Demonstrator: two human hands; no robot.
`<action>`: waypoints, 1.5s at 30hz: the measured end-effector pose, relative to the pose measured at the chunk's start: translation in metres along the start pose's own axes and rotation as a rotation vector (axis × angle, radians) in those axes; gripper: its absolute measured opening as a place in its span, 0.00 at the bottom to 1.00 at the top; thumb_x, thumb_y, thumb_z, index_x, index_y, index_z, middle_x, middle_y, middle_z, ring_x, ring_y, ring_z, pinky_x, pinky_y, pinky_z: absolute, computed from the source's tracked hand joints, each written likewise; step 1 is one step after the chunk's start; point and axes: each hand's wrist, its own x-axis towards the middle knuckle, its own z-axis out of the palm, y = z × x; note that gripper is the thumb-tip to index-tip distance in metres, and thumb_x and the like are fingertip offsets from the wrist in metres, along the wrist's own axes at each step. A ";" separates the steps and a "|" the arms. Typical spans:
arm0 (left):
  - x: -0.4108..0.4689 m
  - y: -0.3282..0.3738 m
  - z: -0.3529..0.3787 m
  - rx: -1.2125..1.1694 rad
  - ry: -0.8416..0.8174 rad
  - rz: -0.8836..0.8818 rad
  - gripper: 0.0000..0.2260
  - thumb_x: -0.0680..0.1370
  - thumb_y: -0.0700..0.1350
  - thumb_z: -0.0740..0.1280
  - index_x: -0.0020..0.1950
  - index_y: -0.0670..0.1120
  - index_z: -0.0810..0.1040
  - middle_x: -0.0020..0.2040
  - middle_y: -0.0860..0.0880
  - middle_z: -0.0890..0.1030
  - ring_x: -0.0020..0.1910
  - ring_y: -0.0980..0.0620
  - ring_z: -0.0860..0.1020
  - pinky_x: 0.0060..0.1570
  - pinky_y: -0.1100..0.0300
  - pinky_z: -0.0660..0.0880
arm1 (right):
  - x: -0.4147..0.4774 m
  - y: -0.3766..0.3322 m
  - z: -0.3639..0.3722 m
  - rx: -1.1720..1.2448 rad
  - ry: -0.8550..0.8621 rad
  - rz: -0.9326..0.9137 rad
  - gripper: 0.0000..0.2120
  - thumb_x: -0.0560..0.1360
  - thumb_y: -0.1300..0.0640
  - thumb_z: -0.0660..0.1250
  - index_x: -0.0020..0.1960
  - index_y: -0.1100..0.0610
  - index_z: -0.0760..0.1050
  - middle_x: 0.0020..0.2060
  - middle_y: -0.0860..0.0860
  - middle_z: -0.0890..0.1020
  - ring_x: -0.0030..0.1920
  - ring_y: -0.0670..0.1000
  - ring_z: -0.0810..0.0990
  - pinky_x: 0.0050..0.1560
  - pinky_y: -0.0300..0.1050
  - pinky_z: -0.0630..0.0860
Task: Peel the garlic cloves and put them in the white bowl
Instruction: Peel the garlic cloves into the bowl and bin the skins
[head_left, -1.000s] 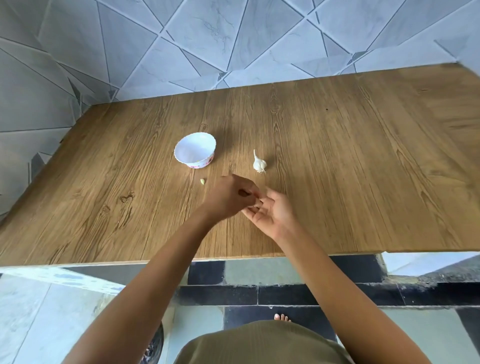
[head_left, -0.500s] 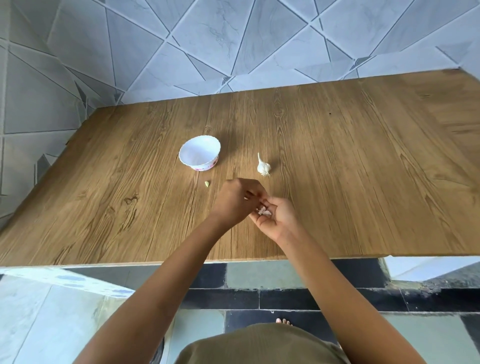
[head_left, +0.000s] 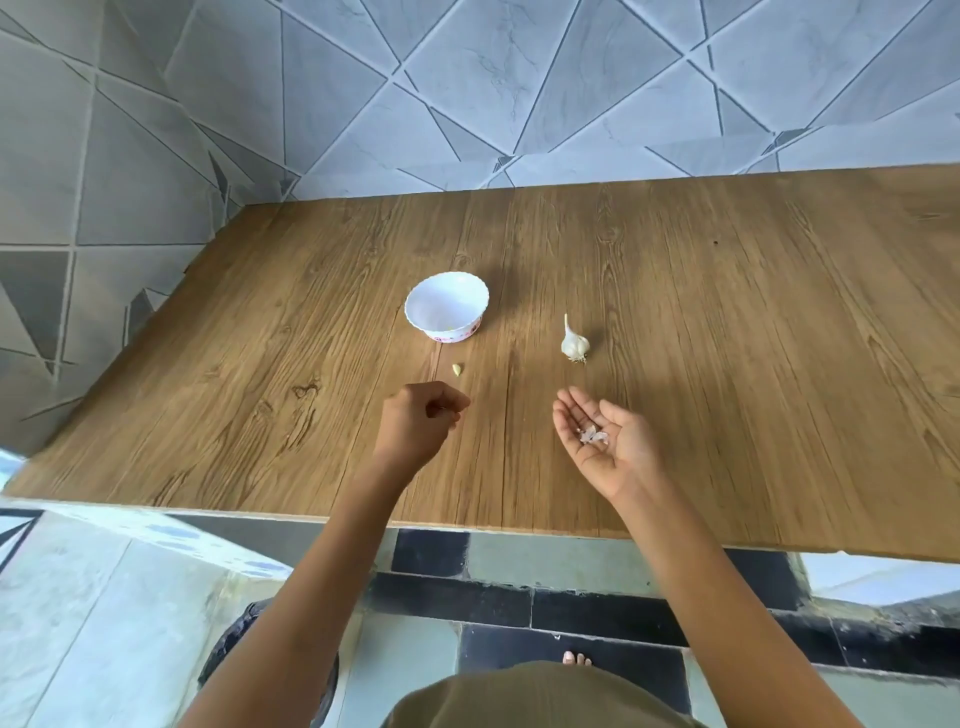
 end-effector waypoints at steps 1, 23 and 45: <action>-0.001 -0.003 0.001 -0.026 -0.003 -0.008 0.12 0.72 0.28 0.65 0.43 0.43 0.83 0.38 0.49 0.82 0.37 0.53 0.80 0.46 0.59 0.79 | -0.001 0.002 0.001 -0.011 0.004 0.000 0.17 0.82 0.60 0.52 0.49 0.68 0.75 0.44 0.60 0.81 0.48 0.56 0.80 0.47 0.48 0.80; -0.147 -0.076 -0.071 -0.486 0.661 -0.482 0.09 0.74 0.33 0.68 0.47 0.46 0.82 0.40 0.49 0.83 0.36 0.56 0.79 0.40 0.61 0.76 | 0.011 0.171 0.066 -0.574 -0.248 0.649 0.18 0.82 0.58 0.51 0.48 0.66 0.76 0.40 0.59 0.83 0.39 0.54 0.83 0.41 0.45 0.81; -0.210 -0.508 -0.152 -0.526 0.698 -0.964 0.10 0.73 0.36 0.71 0.45 0.52 0.81 0.41 0.56 0.81 0.38 0.69 0.78 0.42 0.65 0.75 | 0.210 0.629 -0.040 -1.045 -0.067 0.778 0.16 0.82 0.59 0.52 0.48 0.66 0.76 0.37 0.57 0.83 0.43 0.52 0.81 0.45 0.41 0.80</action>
